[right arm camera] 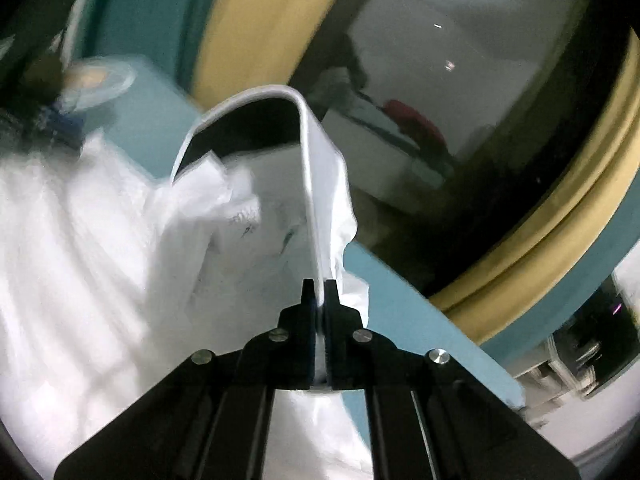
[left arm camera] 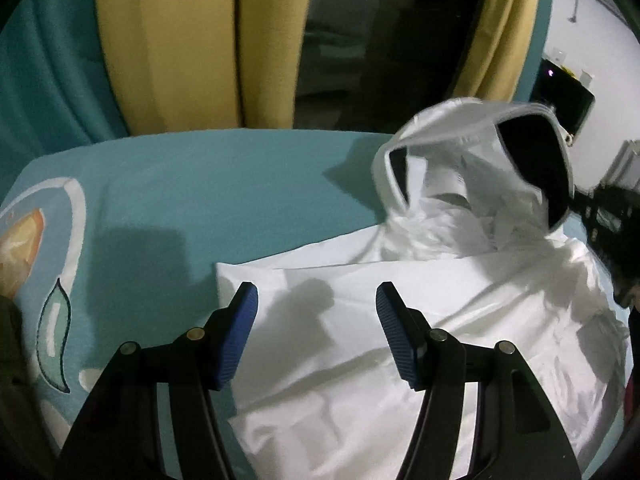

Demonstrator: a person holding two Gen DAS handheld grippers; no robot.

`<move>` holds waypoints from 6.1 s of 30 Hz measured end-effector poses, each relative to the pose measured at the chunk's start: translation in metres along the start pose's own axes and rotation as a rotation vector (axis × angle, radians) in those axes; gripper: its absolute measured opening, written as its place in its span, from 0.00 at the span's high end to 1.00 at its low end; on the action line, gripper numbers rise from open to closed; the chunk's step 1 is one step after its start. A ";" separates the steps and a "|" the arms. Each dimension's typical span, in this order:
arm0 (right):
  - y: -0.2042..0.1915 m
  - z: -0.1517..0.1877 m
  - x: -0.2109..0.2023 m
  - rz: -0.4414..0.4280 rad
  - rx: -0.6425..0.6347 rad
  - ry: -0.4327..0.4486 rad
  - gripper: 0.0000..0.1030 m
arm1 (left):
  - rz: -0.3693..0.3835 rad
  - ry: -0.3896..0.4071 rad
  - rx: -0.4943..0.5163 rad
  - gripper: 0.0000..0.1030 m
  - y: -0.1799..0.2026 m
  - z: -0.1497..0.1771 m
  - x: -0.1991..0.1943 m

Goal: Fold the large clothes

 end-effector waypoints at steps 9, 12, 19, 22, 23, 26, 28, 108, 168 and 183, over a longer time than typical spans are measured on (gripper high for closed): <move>-0.011 0.043 0.006 -0.192 -0.012 -0.090 0.92 | 0.017 0.043 0.089 0.37 0.040 -0.026 -0.017; -0.011 0.043 0.007 -0.224 0.002 -0.089 0.88 | 0.056 0.072 0.139 0.37 0.062 -0.049 -0.014; -0.002 0.052 0.005 -0.314 0.088 -0.059 0.84 | 0.134 0.022 0.236 0.37 0.100 -0.083 0.032; 0.003 0.053 0.008 -0.350 0.116 -0.063 0.81 | 0.164 -0.091 0.237 0.37 0.110 -0.084 0.074; 0.003 0.052 0.010 -0.355 0.114 -0.070 0.79 | 0.154 -0.113 0.235 0.37 0.111 -0.083 0.083; 0.014 0.049 -0.001 -0.379 0.115 -0.071 0.60 | 0.130 -0.155 0.233 0.37 0.107 -0.074 0.106; 0.028 0.044 -0.009 -0.407 0.133 -0.043 0.37 | 0.124 -0.153 0.219 0.37 0.103 -0.069 0.109; -0.098 0.026 -0.082 -0.489 -0.060 -0.014 0.65 | 0.158 -0.058 0.203 0.37 0.107 0.005 -0.003; -0.006 0.077 -0.070 -0.222 0.522 -0.082 0.99 | 0.180 0.007 0.162 0.98 0.069 0.036 -0.009; -0.029 0.102 -0.056 -0.208 0.531 -0.172 0.98 | 0.121 -0.035 0.182 0.92 0.066 0.056 -0.014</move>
Point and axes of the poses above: each gripper's, at about its wrist camera, not at the fingertips, and x roughly the way its jaws point, y to its right, z to its underside, the point moved 2 cm from there along x, roughly the way its jaws point, and after that the axes turned 2 degrees about y, right-handed, at the moved point
